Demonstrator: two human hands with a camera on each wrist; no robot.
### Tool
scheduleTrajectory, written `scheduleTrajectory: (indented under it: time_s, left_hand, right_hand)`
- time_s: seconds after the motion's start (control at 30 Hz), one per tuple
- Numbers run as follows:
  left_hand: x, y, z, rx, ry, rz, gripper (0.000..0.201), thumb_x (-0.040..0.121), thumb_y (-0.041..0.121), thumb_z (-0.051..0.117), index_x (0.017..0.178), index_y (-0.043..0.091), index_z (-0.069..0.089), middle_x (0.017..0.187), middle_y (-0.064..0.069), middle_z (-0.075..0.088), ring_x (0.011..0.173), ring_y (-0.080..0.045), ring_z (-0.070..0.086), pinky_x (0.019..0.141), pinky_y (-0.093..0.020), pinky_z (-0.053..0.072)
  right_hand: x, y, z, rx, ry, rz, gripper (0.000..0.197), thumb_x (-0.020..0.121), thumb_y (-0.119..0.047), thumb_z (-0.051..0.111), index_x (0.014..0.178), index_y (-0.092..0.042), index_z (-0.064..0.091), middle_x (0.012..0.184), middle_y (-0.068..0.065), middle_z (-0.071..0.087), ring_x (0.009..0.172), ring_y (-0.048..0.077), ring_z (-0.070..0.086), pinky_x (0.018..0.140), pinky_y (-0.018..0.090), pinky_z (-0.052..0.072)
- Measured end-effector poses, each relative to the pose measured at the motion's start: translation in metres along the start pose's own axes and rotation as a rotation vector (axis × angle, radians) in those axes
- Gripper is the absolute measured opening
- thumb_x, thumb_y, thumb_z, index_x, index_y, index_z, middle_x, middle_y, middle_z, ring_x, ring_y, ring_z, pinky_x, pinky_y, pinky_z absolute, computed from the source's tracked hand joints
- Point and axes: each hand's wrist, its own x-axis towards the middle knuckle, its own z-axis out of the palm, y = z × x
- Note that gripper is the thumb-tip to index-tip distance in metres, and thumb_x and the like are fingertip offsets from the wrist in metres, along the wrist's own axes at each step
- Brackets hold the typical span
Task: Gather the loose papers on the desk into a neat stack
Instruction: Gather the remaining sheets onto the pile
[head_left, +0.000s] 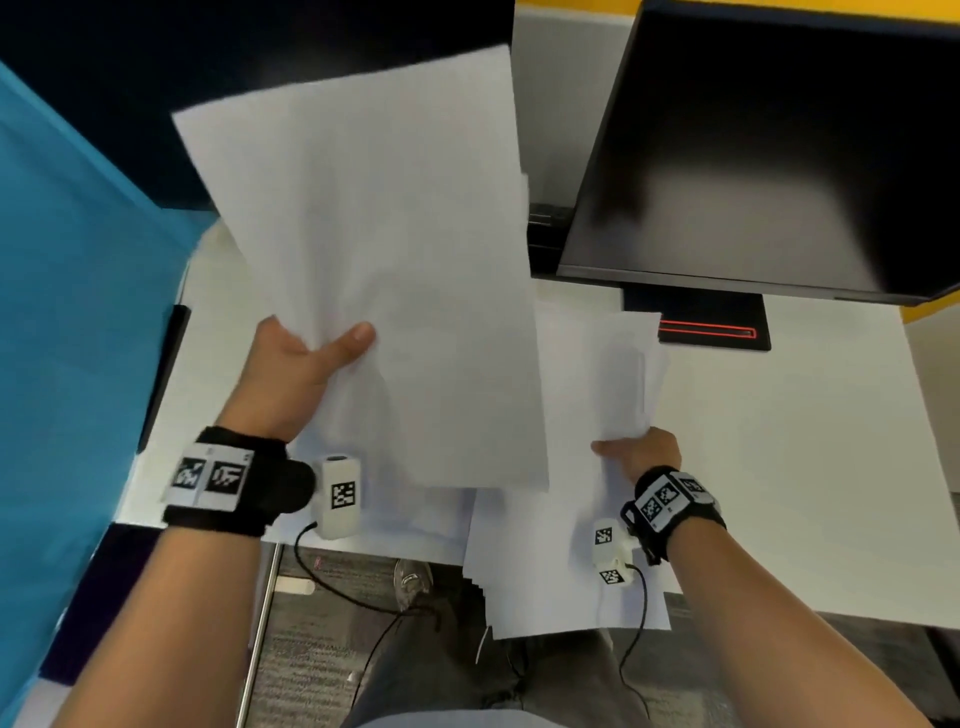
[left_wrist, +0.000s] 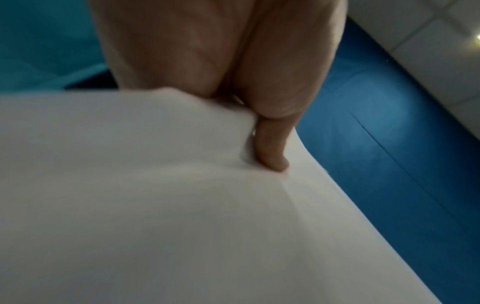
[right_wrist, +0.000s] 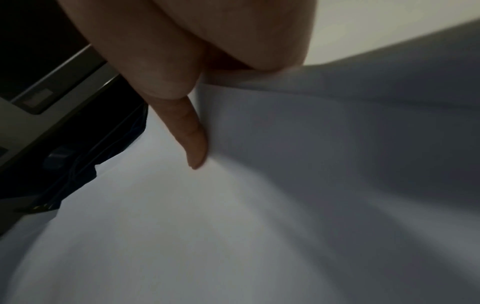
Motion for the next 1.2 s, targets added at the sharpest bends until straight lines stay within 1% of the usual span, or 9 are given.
scheduleTrajectory:
  time_s: [0.23,0.43,0.5,0.57,0.67,0.77,0.87,0.97,1.2]
  left_hand:
    - [-0.006,0.028,0.000,-0.323,-0.272,0.112,0.047,0.071,0.035,0.085,0.113,0.023,0.067,0.110,0.002,0.073,0.107,-0.020,0.067,0.091,-0.036,0.054]
    - [-0.027,-0.004,0.071,-0.405,-0.487,-0.101,0.036,0.077,0.002,0.075,0.112,0.012,0.072,0.107,-0.009,0.074,0.098,-0.022,0.071,0.082,-0.035,0.056]
    - [-0.026,-0.035,0.093,-0.322,-0.508,-0.236,0.041,0.081,0.001,0.068,0.121,0.005,0.064,0.115,-0.012,0.071,0.107,-0.026,0.068,0.091,-0.040,0.054]
    - [-0.022,-0.067,0.107,-0.261,-0.501,-0.371,0.044,0.082,0.007,0.073,0.124,0.005,0.063,0.118,-0.011,0.070,0.111,-0.027,0.066,0.098,-0.045,0.051]
    - [-0.017,-0.109,0.121,-0.117,-0.424,-0.458,0.045,0.073,0.021,0.085,0.115,0.014,0.070,0.109,-0.002,0.074,0.103,-0.018,0.070,0.099,-0.045,0.051]
    - [-0.008,-0.141,0.130,0.044,-0.205,-0.497,0.045,0.067,0.028,0.090,0.107,0.019,0.071,0.102,0.002,0.075,0.095,-0.017,0.071,0.094,-0.040,0.055]
    - [0.000,-0.155,0.134,0.268,-0.030,-0.476,0.064,0.069,0.035,0.085,0.123,0.014,0.060,0.117,-0.002,0.067,0.108,-0.024,0.065,0.096,-0.036,0.052]
    - [-0.001,-0.159,0.141,0.458,0.093,-0.427,0.080,0.076,0.037,0.079,0.140,0.008,0.039,0.133,-0.009,0.046,0.121,-0.029,0.052,0.101,-0.034,0.044]
    - [-0.016,-0.172,0.166,0.849,-0.188,-0.221,0.090,0.070,0.061,0.068,0.143,0.019,0.033,0.133,-0.011,0.038,0.122,-0.031,0.039,0.103,-0.044,0.038]
  right_hand:
    - [-0.006,0.012,-0.006,0.024,-0.066,-0.081,0.052,0.070,-0.024,0.084,0.113,-0.001,0.064,0.108,0.014,0.070,0.093,0.031,0.067,0.084,0.040,0.057]
    - [-0.009,0.014,-0.008,0.088,-0.087,-0.077,0.039,0.078,-0.019,0.078,0.110,-0.003,0.063,0.102,0.012,0.068,0.092,0.028,0.068,0.081,0.036,0.054]
    - [-0.007,0.020,-0.009,0.188,-0.169,-0.039,0.025,0.092,-0.012,0.063,0.117,-0.008,0.061,0.113,-0.001,0.070,0.097,-0.002,0.066,0.096,0.030,0.049]
    - [0.011,0.033,-0.008,0.409,-0.293,0.004,0.023,0.101,-0.009,0.047,0.099,-0.031,0.056,0.091,-0.037,0.067,0.078,-0.029,0.053,0.088,0.006,0.042]
    - [0.009,0.036,-0.009,0.249,-0.195,-0.084,0.033,0.100,-0.022,0.047,0.069,-0.025,0.059,0.065,-0.008,0.061,0.059,0.012,0.058,0.059,0.023,0.049]
    - [0.001,0.033,-0.006,0.331,-0.178,-0.043,0.016,0.088,-0.023,0.059,0.075,-0.022,0.070,0.082,0.004,0.071,0.079,0.028,0.066,0.075,0.041,0.057]
    - [0.004,0.032,-0.007,0.342,-0.167,-0.005,0.057,0.084,-0.051,0.059,0.124,-0.010,0.061,0.123,0.001,0.064,0.113,0.029,0.062,0.103,0.045,0.048]
    - [0.009,0.028,-0.010,0.505,-0.135,0.043,0.081,0.074,-0.073,0.053,0.129,-0.014,0.056,0.140,0.006,0.056,0.122,0.029,0.056,0.111,0.046,0.038]
    - [-0.008,0.010,0.009,0.148,-0.189,-0.252,0.113,0.081,-0.043,0.074,0.156,-0.015,-0.006,0.164,0.005,0.009,0.151,0.023,0.016,0.122,0.039,0.018]
